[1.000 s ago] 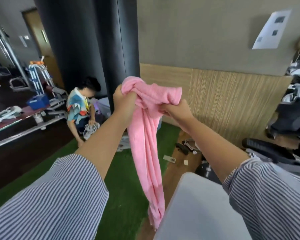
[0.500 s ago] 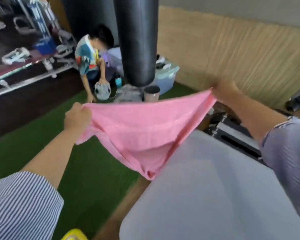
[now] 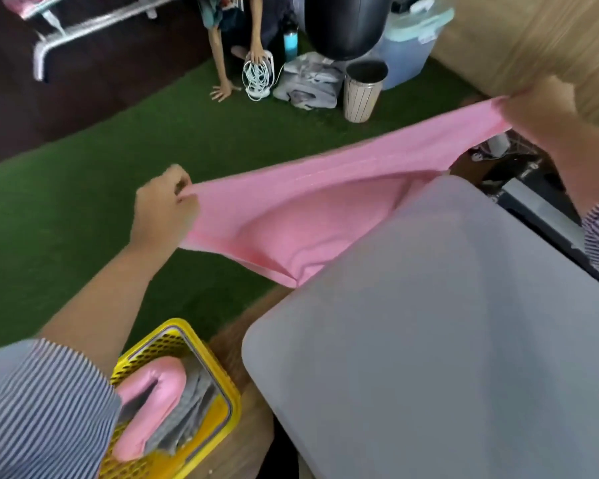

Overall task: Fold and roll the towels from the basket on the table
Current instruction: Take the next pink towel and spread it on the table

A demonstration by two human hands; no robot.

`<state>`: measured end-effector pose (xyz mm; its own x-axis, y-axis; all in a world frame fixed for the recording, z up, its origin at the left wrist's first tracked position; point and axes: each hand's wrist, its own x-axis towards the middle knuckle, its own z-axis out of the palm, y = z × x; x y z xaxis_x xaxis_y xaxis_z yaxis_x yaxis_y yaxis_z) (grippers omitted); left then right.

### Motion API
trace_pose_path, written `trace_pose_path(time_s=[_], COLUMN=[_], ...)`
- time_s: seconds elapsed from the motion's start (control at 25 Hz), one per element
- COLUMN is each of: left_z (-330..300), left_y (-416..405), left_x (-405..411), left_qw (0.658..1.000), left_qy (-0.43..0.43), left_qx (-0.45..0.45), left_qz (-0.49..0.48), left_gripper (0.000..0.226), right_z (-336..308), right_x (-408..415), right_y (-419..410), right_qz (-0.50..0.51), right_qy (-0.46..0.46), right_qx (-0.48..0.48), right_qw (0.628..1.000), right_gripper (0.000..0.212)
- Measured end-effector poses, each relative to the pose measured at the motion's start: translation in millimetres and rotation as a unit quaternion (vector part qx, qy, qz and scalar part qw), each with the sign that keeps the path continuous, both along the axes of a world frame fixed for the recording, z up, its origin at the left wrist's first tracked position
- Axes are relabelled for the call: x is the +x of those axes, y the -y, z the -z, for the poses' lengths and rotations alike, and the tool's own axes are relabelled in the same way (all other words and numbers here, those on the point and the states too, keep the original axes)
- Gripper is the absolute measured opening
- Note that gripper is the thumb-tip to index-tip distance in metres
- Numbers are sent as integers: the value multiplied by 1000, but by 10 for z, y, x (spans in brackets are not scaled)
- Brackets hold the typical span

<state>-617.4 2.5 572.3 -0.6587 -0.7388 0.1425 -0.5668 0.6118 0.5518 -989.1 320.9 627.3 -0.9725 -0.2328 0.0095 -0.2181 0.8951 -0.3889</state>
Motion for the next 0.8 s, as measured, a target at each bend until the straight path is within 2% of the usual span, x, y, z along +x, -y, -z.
trace_pose_path(time_s=[0.08, 0.16, 0.2, 0.24, 0.32, 0.4, 0.52, 0.64, 0.8], left_z=[277, 521, 623, 709, 830, 871, 776, 701, 580], left_y=[-356, -787, -1039, -1276, -1706, -2100, -2676, -3212, -3733], left_x=[266, 584, 751, 907, 1187, 1408, 1656, 1875, 2065], left_qw=[997, 988, 980, 974, 967, 967, 966, 969, 975], left_qy=[45, 90, 108, 121, 136, 125, 108, 96, 81], left_qx=[11, 52, 62, 60, 51, 45, 81, 108, 36], left_qz=[57, 117, 153, 181, 210, 215, 221, 201, 204], left_gripper=[12, 9, 5, 7, 22, 26, 16, 18, 15], right_z=[346, 701, 838, 894, 913, 948, 918, 873, 890], right_x=[29, 82, 124, 229, 460, 576, 793, 981, 1170], right_y=[-344, -760, -988, -1171, -1511, -1849, -2367, -2893, -3438], right_qz=[-23, -24, -41, -63, -110, -138, -181, -181, -151], right_qy=[45, 71, 72, 69, 51, -5, -22, -40, -71], right_qx=[78, 181, 214, 225, 257, 304, 393, 378, 302], right_qw=[996, 981, 973, 970, 959, 943, 901, 907, 939], right_gripper=[34, 62, 61, 49, 30, 29, 29, 25, 20])
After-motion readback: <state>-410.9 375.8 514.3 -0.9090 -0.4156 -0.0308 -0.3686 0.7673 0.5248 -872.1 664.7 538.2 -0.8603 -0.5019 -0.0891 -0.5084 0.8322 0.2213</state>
